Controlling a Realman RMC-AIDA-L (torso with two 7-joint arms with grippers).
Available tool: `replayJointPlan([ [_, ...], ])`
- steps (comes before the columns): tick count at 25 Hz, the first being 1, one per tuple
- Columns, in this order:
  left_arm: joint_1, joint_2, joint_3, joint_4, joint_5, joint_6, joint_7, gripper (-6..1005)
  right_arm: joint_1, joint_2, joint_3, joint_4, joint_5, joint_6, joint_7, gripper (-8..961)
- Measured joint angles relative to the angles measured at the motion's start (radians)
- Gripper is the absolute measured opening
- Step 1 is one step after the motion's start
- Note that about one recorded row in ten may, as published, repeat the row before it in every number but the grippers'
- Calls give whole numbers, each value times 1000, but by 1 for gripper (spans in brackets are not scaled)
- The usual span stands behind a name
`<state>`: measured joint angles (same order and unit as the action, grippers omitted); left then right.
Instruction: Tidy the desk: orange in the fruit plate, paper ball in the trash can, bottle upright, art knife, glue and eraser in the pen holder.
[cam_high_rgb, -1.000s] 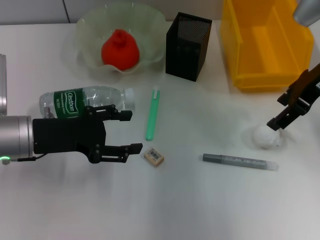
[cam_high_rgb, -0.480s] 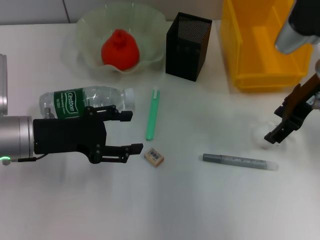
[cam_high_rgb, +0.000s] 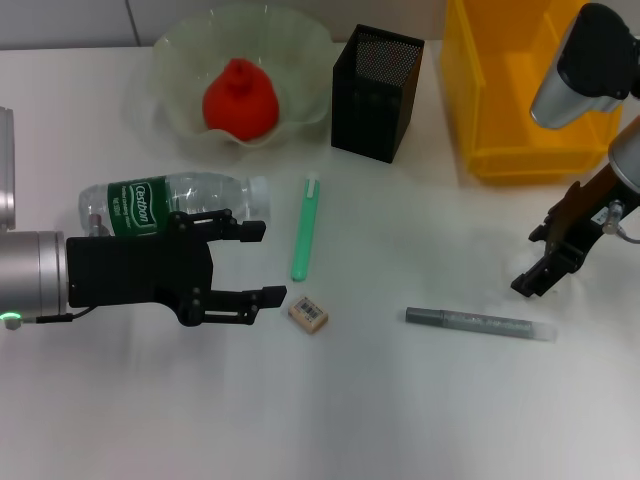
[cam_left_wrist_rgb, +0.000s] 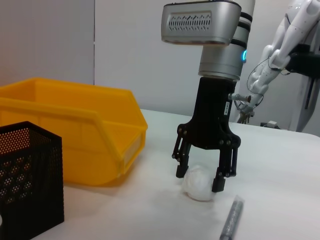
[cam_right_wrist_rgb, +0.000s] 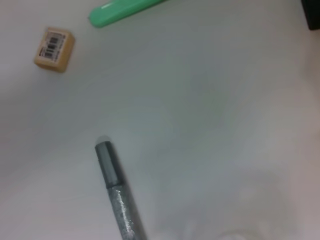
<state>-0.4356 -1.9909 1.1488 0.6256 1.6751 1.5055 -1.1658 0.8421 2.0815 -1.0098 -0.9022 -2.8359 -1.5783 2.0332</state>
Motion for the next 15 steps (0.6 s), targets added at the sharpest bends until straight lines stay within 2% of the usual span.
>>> replayJointPlan([
  [7, 0, -1, -1, 1, 0, -4, 3, 792, 0, 0, -31, 15, 1, 24, 6, 763],
  [10, 0, 0, -2, 4, 0, -4, 3, 790, -1, 0, -25, -6, 2, 17, 12, 594],
  [14, 0, 2, -2, 5, 0, -3, 2, 788, -1, -2, -20, -70, 17, -18, 46, 567],
  [15, 0, 3, -2, 6, 0, -3, 2, 788, -1, -5, -19, -134, 37, -58, 78, 560],
])
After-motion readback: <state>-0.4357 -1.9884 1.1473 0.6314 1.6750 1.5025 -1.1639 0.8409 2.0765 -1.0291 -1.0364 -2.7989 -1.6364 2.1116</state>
